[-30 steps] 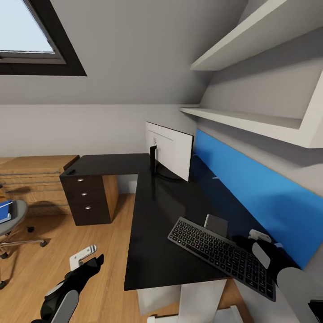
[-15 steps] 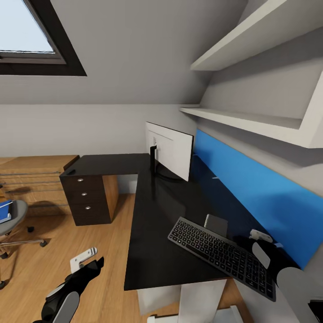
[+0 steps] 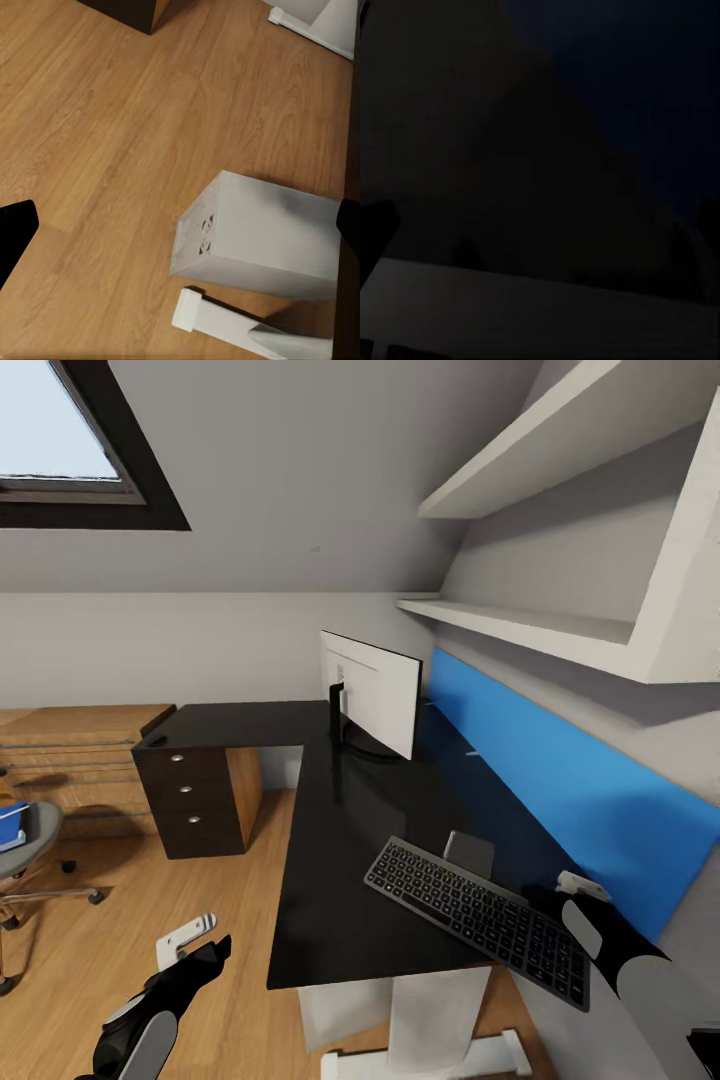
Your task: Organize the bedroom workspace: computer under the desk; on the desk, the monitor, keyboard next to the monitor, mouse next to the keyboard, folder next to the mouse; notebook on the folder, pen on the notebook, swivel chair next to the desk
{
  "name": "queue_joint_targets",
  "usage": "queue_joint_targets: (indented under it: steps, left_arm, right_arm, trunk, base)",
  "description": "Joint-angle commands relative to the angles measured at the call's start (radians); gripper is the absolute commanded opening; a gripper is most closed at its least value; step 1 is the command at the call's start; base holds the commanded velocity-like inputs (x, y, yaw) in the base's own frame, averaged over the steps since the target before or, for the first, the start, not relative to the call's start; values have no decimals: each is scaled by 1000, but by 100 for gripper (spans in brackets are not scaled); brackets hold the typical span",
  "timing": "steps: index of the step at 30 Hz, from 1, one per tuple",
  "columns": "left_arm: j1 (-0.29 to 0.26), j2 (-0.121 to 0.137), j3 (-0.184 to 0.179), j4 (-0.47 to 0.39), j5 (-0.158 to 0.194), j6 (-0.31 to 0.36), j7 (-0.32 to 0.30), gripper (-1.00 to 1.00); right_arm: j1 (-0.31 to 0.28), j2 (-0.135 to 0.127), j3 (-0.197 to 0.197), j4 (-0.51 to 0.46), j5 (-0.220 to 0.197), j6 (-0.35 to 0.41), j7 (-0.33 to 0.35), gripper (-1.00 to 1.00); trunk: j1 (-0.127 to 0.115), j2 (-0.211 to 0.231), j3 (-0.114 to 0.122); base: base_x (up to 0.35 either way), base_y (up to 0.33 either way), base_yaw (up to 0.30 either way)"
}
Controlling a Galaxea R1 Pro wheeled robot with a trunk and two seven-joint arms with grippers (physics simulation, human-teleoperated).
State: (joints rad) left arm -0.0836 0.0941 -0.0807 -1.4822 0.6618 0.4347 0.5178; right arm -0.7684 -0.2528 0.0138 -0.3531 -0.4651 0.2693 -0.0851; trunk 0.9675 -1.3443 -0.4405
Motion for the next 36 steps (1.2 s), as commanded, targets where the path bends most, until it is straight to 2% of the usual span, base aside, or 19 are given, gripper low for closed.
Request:
queue_joint_targets:
  steps: [1, 36]
  left_arm:
    - [-1, 1, -2, -1, 9, 1, 10, 100]
    - [-1, 1, -2, -2, 8, 1, 6, 100]
  right_arm:
    - [0, 0, 2, -2, -7, 5, -6, 100]
    - [0, 0, 5, -3, -7, 5, -4, 100]
  trunk:
    - [0, -1, -1]
    - [0, -1, -1]
  base:
    - [-18, -18, 0]
    - [-66, 32, 0]
